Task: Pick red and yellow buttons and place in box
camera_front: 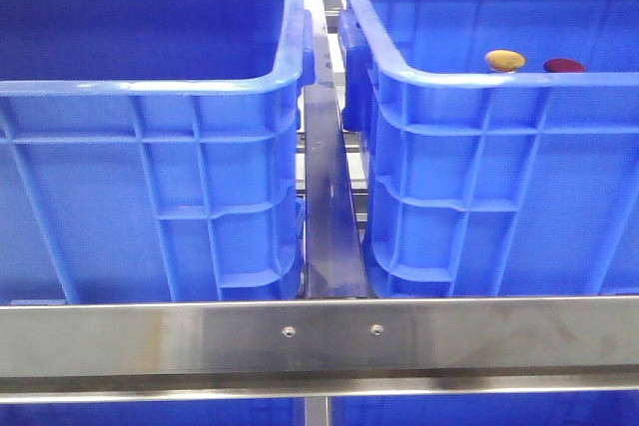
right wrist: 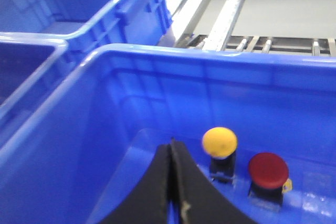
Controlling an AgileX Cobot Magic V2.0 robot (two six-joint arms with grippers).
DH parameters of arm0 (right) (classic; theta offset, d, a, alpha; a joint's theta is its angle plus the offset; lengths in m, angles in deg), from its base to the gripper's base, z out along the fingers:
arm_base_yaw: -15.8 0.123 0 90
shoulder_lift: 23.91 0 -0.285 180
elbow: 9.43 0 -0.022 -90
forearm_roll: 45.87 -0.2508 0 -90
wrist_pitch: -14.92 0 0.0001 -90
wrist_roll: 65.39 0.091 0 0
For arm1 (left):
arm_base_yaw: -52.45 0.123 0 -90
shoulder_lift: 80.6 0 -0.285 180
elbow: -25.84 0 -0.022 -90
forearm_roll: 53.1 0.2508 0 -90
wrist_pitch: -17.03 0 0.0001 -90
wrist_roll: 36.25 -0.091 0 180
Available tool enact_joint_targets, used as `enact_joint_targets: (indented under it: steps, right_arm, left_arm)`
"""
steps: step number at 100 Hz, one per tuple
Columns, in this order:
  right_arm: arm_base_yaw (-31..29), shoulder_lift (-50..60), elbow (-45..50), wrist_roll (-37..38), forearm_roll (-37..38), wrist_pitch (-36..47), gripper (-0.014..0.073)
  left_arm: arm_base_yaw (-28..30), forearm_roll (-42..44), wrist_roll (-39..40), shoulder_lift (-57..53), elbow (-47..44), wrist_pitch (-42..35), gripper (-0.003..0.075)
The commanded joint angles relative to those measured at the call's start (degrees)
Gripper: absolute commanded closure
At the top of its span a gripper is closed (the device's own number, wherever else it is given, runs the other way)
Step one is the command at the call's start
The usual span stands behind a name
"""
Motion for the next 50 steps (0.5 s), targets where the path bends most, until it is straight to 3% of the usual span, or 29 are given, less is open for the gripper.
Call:
enact_joint_targets:
  steps: [1, 50]
  right_arm:
    - [-0.18, 5.49, 1.26, -0.70, -2.11, -2.59, 0.0662]
    - [-0.18, 28.29, 15.92, -0.65, -2.21, -1.86, 0.0662]
  left_arm:
    - [-0.28, -2.26, 0.10, -3.52, 0.52, -3.36, 0.0740]
    - [-0.28, -0.52, -2.78, -15.43, -13.20, -14.75, 0.0740]
